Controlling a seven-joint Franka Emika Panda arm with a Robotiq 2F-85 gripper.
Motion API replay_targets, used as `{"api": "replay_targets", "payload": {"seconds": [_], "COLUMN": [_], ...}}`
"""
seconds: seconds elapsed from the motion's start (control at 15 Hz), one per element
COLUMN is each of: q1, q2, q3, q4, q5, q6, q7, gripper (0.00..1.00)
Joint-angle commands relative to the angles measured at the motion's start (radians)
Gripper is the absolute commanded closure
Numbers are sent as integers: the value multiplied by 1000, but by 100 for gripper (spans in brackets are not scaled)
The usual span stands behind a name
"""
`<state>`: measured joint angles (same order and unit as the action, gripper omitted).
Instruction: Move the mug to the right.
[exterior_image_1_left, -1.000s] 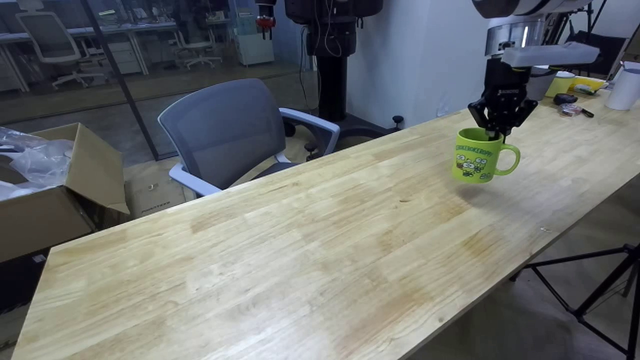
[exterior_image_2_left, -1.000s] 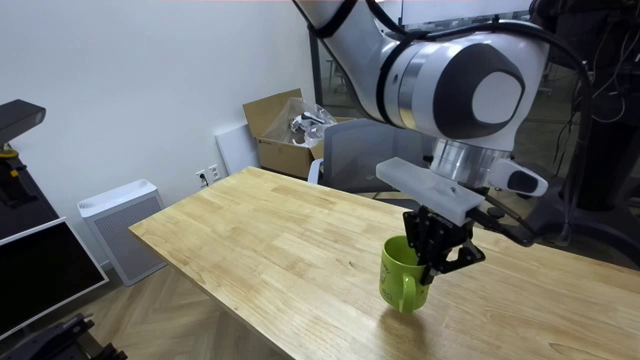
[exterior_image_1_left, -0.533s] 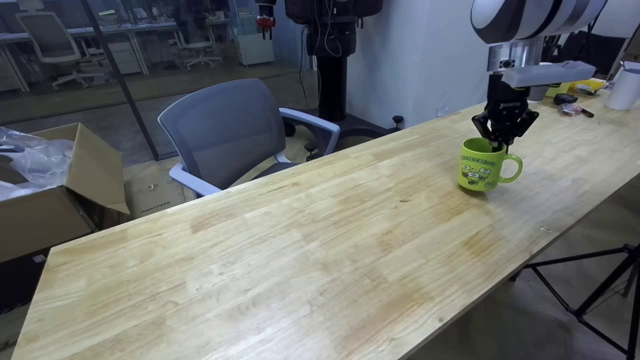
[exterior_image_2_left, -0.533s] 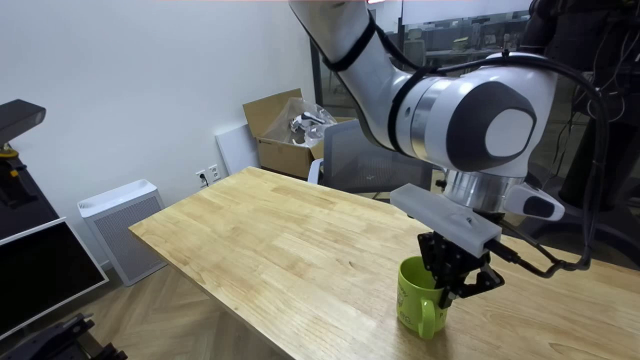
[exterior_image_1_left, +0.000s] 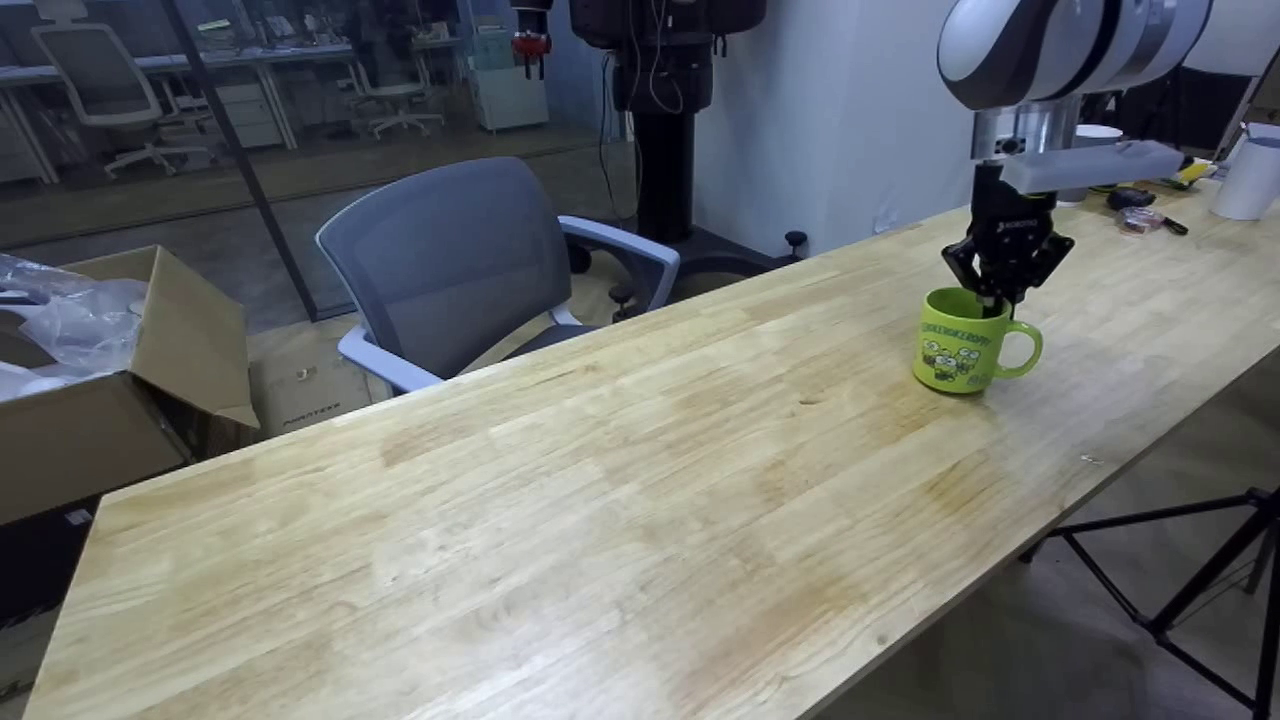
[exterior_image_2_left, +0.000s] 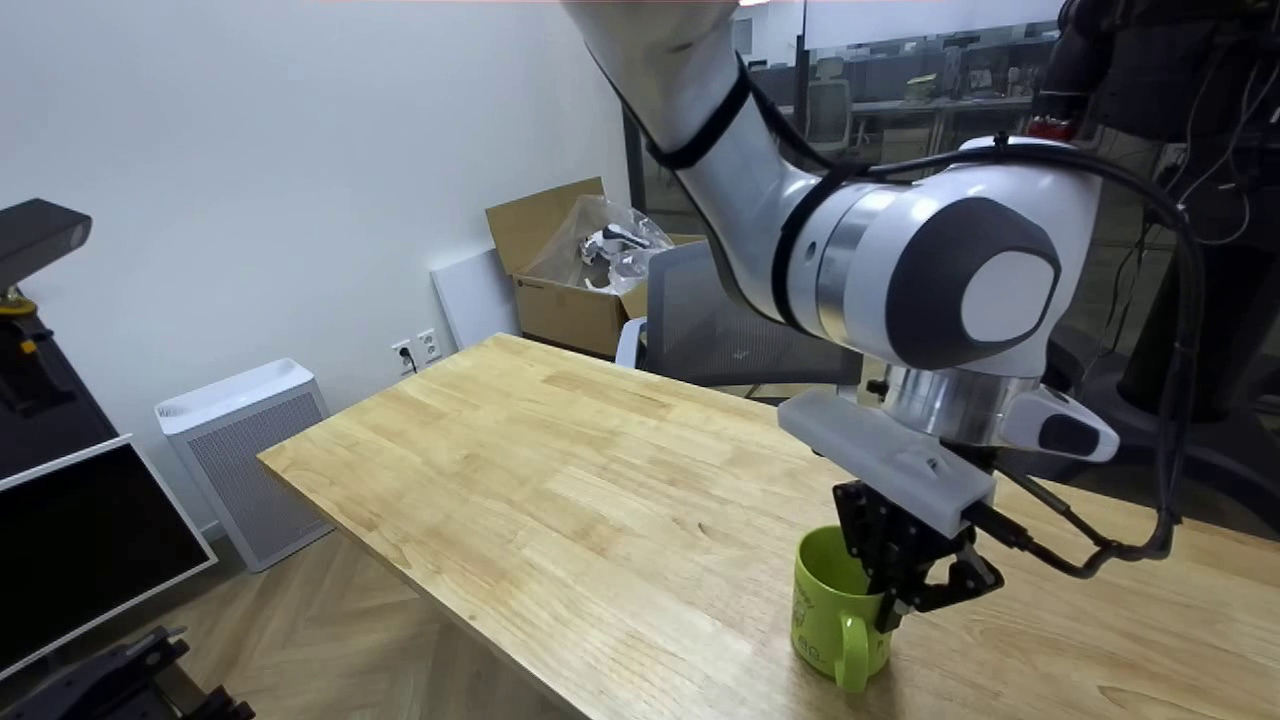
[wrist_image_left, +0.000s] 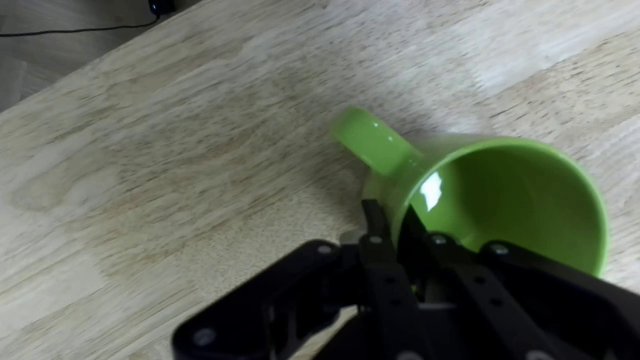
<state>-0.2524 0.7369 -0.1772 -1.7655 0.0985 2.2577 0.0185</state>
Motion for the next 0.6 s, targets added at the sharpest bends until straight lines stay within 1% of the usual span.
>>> {"api": "replay_targets", "payload": {"seconds": [0.0,0.07,0.53], "q1": [6,7,14], "q2": [-4,-6,-31], "q3": [2,2,11], "q4": [26,26,44], "q5": [-6,-6,1], "q6": [-26,-26,-56], "q7": [30,30,32], "gripper": [63,55,8]}}
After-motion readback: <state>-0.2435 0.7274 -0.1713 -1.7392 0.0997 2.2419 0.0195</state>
